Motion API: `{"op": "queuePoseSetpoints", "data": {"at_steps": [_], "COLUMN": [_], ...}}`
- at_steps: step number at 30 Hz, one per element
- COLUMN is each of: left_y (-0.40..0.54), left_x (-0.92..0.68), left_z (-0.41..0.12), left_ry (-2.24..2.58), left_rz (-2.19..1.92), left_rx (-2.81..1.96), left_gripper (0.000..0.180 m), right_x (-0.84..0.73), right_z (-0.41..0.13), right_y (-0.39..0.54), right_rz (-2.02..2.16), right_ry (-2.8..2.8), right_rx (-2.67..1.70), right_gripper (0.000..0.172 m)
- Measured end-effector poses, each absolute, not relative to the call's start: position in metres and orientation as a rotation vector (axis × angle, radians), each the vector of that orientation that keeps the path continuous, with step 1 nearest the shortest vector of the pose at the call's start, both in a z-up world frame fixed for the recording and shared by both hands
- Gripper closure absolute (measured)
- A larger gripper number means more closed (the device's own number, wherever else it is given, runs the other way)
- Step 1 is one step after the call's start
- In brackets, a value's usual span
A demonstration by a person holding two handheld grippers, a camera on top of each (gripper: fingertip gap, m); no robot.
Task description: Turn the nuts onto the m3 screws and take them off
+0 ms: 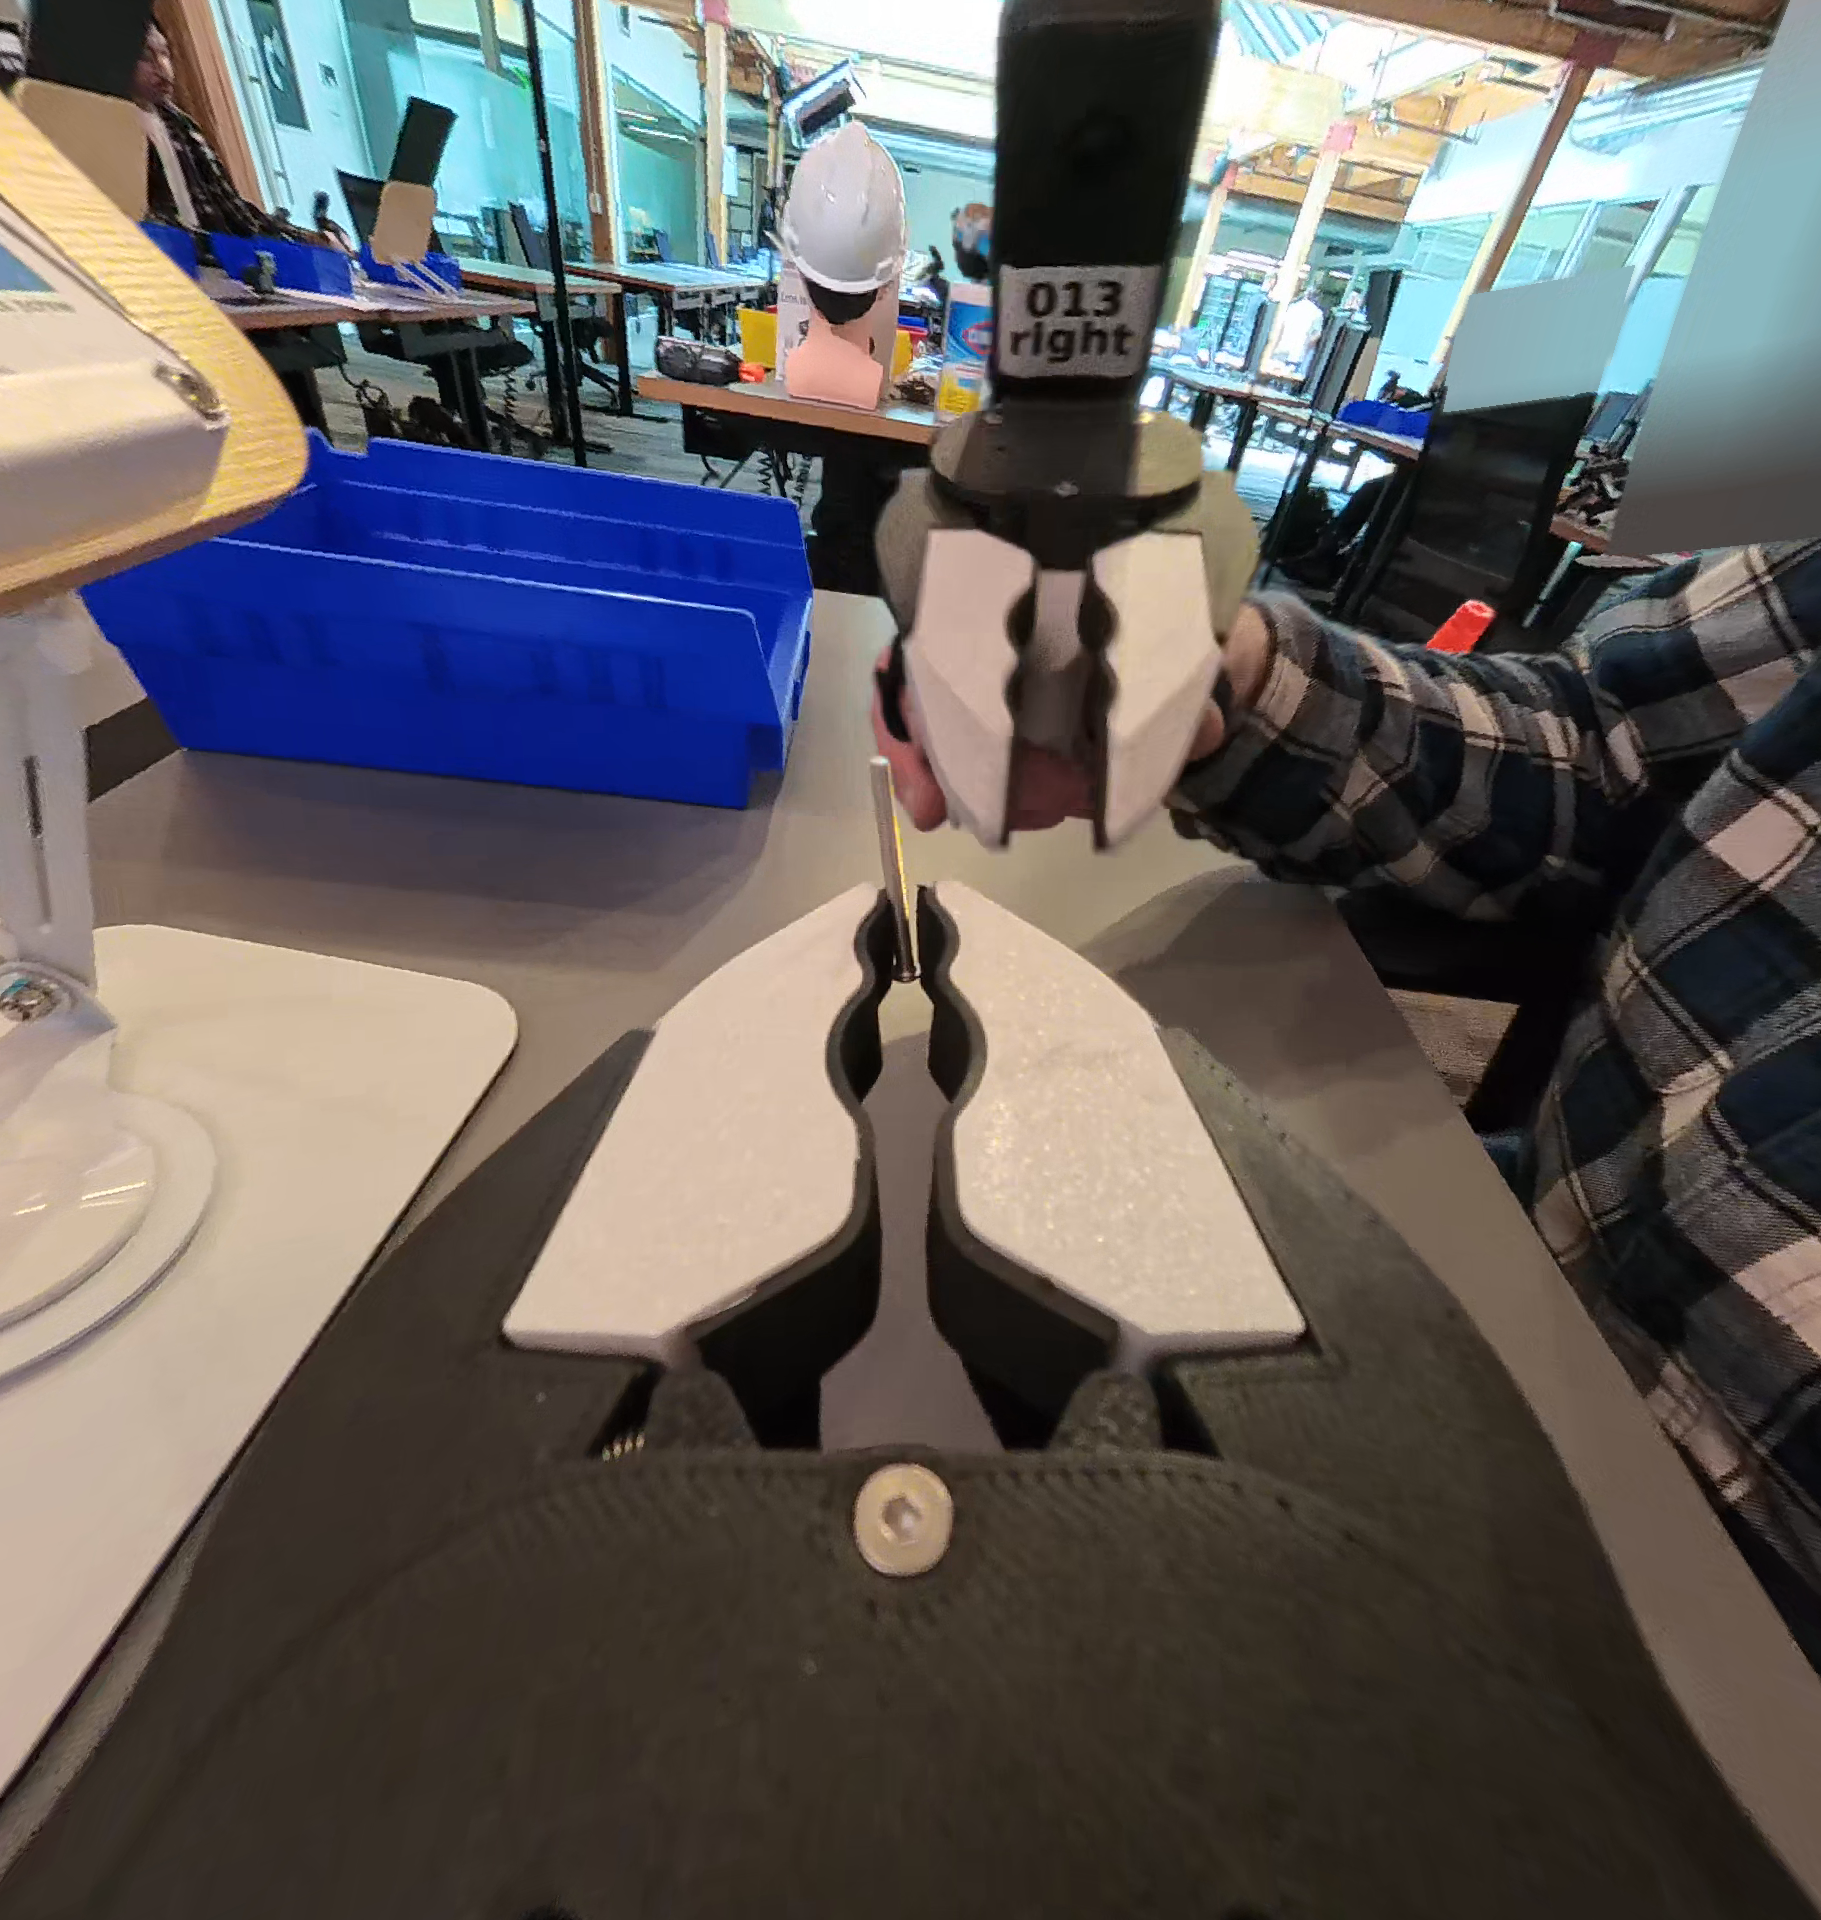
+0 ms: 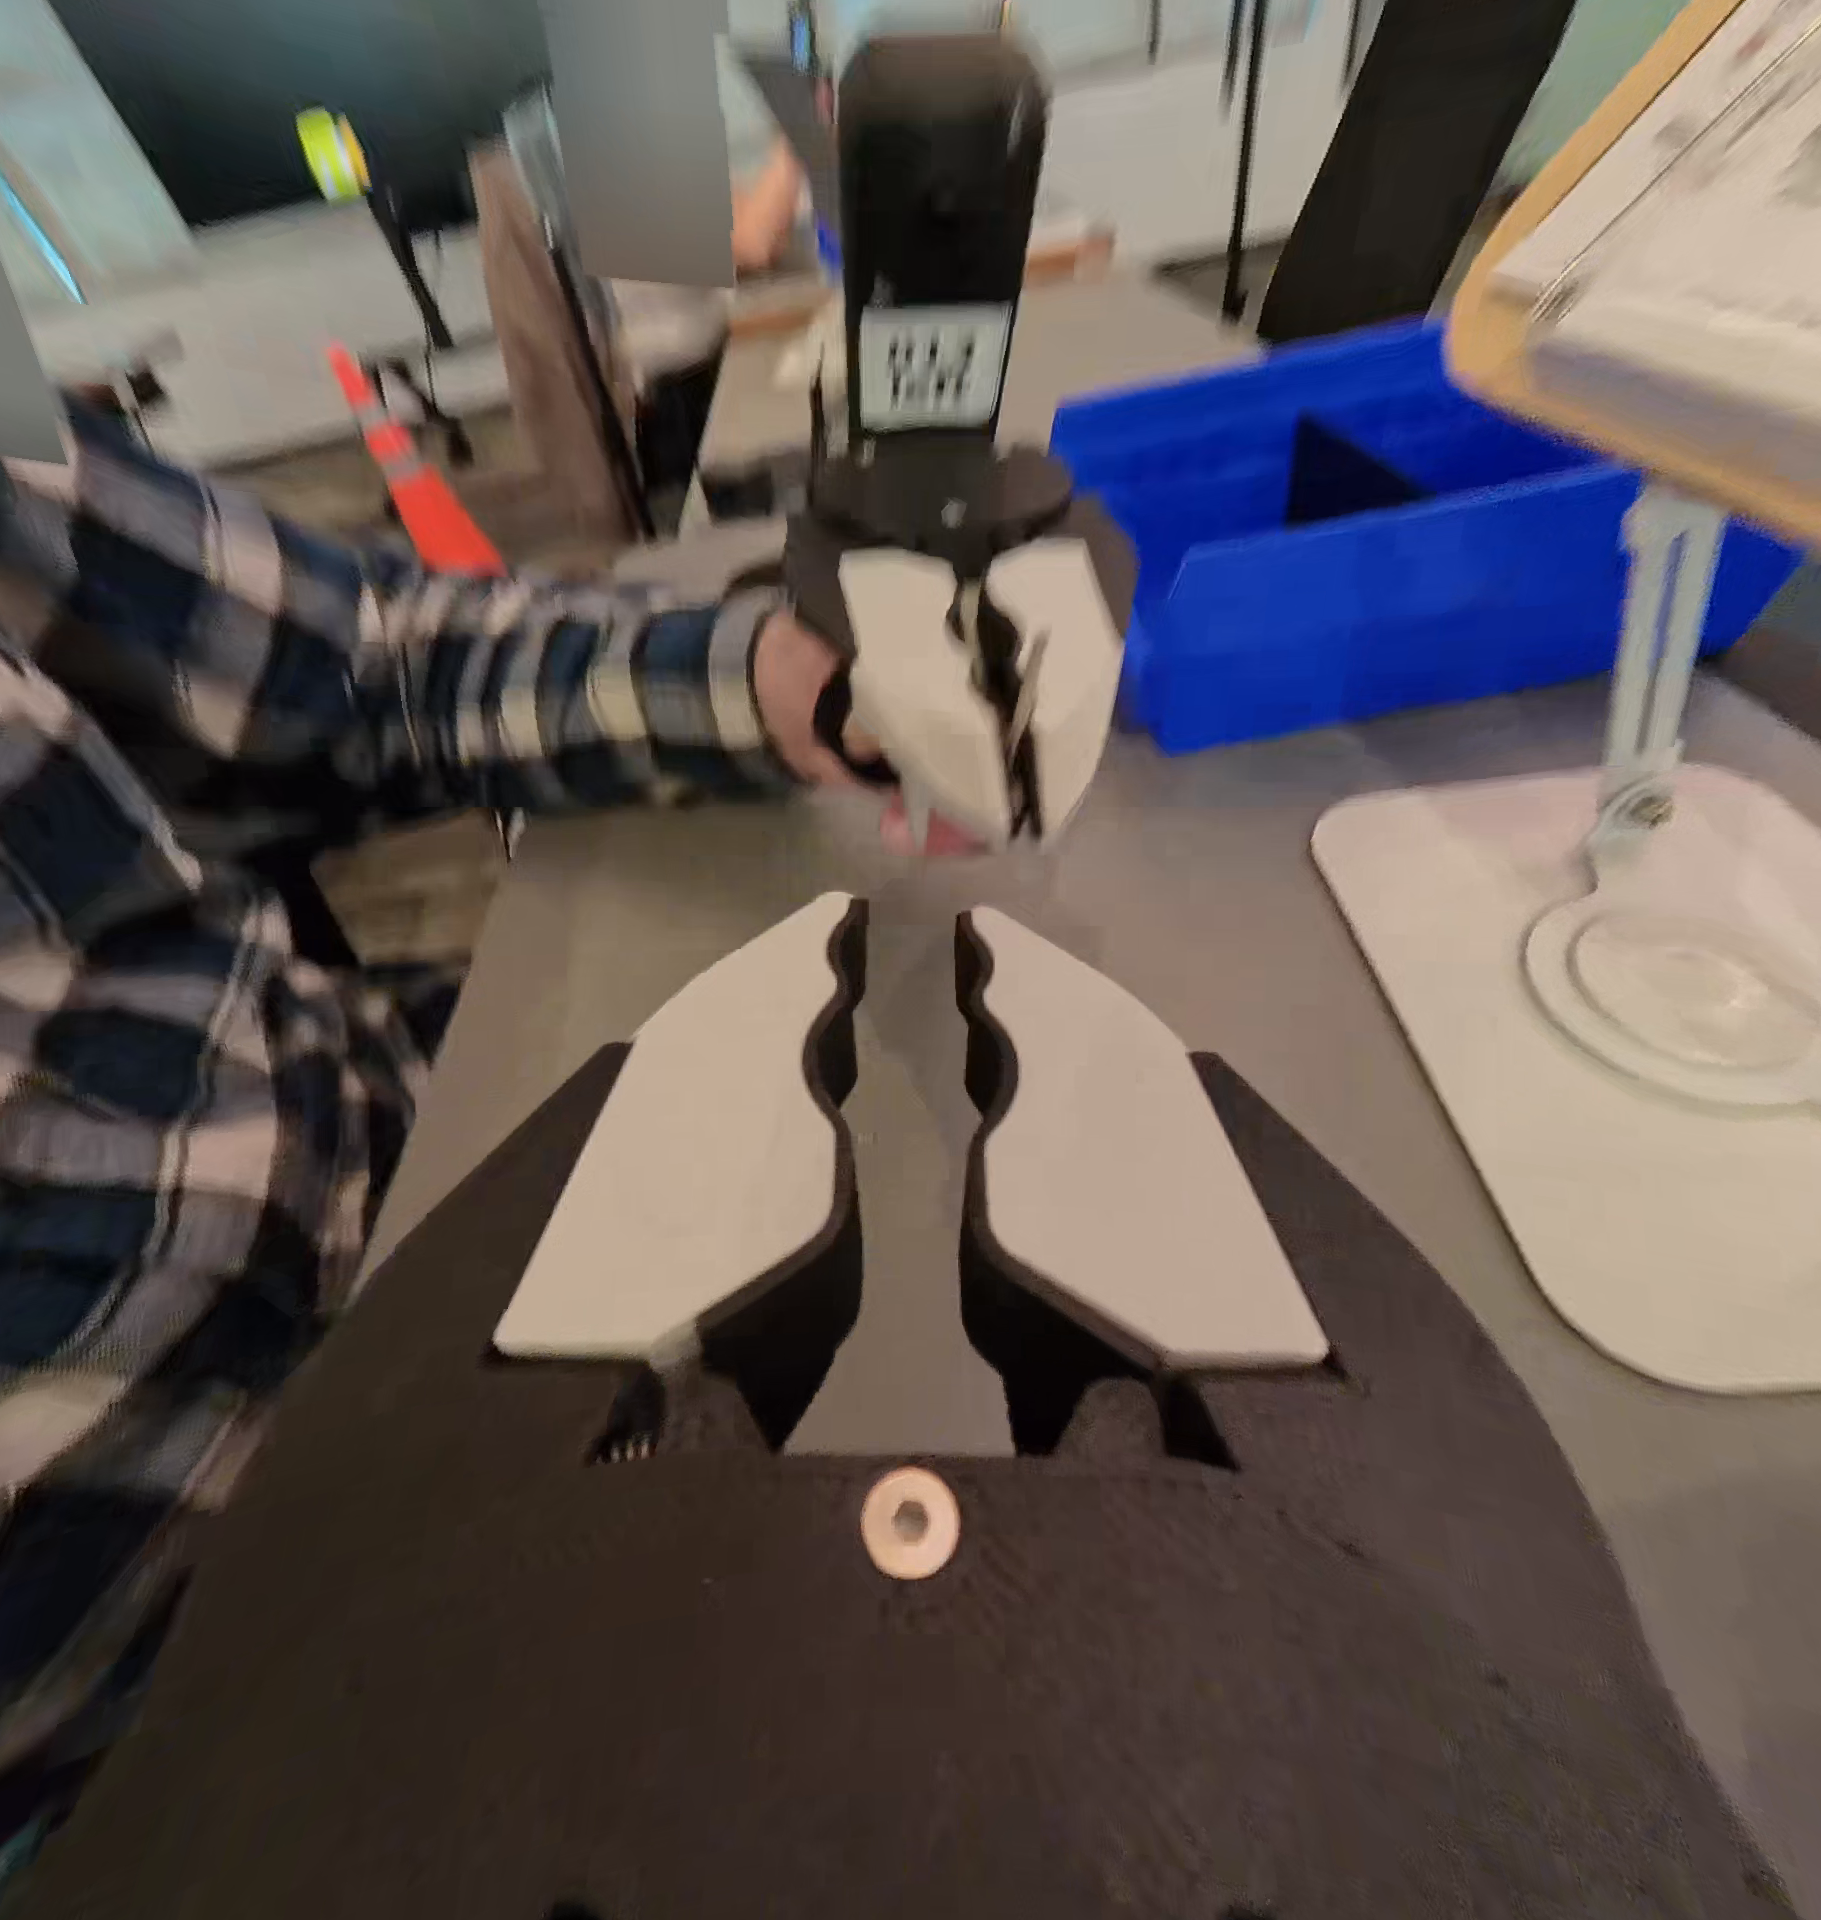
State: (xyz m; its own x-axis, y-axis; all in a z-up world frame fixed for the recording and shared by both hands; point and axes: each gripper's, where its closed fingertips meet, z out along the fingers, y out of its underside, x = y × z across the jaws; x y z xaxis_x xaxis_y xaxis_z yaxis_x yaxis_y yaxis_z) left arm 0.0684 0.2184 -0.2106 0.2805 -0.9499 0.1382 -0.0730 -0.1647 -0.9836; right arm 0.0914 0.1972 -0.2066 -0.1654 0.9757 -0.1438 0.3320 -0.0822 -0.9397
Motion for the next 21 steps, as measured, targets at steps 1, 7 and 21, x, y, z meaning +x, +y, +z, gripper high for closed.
{"op": "queuePoseSetpoints", "data": {"at_steps": [1, 7, 21], "left_y": [0.219, 0.221, 0.233], "left_x": [0.065, 0.046, 0.019], "left_z": [-0.213, -0.221, -0.229], "left_ry": [0.986, 0.954, 0.858], "left_rz": [-1.051, -1.041, -1.077], "left_rx": [-1.514, -1.527, -1.539], "left_gripper": [0.177, 0.177, 0.177], "right_x": [0.093, 0.085, 0.069], "right_z": [-0.22, -0.283, -0.336], "right_y": [0.192, 0.154, 0.16], "right_rz": [1.211, 0.978, 0.733], "right_ry": [-1.628, -2.041, -2.22], "right_rx": [-1.483, -1.537, -1.647], "right_gripper": [0.153, 0.15, 0.155]}}
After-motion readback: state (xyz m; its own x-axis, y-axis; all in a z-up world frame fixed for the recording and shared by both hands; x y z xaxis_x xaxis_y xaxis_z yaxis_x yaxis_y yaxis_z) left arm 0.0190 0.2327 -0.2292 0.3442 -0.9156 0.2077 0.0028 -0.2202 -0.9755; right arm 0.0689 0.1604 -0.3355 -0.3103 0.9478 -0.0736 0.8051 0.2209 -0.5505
